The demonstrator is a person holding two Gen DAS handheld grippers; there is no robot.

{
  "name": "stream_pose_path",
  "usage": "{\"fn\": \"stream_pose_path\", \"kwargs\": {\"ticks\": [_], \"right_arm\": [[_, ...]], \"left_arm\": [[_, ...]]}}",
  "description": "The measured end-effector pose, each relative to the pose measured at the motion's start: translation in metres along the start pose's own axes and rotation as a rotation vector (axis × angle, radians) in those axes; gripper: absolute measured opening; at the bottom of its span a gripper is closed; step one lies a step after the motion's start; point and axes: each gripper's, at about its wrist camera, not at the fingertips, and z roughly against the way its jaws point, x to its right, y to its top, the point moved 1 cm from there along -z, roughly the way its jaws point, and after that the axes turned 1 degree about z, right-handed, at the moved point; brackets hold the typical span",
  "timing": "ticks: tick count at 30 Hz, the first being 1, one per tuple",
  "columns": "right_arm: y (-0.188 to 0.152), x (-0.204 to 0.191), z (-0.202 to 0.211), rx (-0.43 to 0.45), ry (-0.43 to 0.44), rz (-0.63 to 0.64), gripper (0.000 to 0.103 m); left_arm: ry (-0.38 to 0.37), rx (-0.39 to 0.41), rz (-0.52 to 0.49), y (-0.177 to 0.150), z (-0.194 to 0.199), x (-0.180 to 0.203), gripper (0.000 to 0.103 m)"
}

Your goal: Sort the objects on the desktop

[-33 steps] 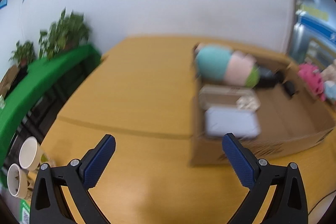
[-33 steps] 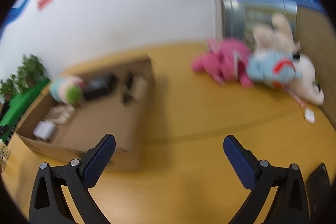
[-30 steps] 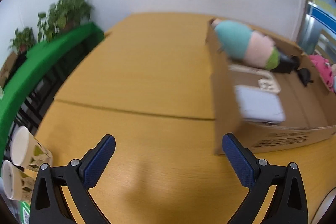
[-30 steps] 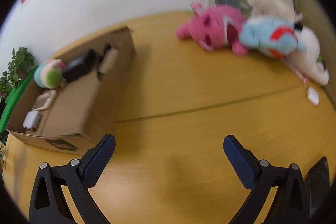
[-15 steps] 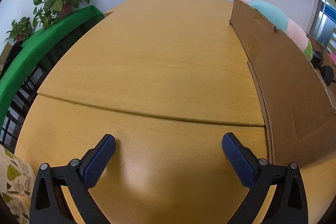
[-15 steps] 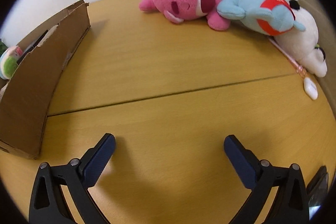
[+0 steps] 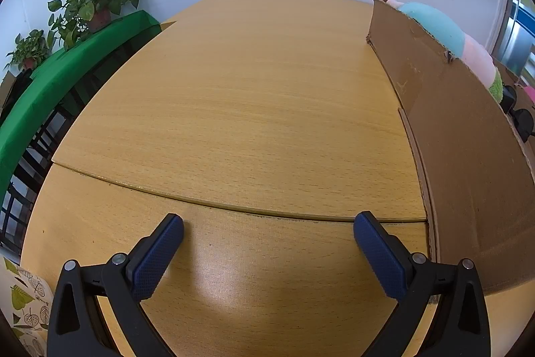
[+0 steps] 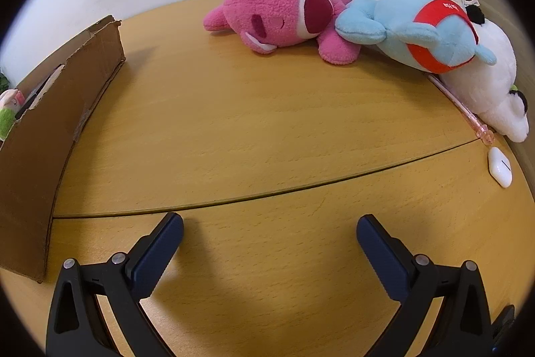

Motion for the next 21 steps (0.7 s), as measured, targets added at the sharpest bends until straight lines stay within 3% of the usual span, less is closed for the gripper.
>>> {"fn": "stream_pose_path", "kwargs": {"ticks": [5,21], "right_arm": [[0.009,0.002,0.013,-0.006,-0.002,0.001,0.103],[-0.008,0.006,0.022,0.005,0.041,0.056,0.103]], "left_arm": [[0.000,0.000,0.000,0.000,0.000,0.000,0.103],[0.000,0.002,-0.001,0.001,-0.002,0.001,0.103]]}}
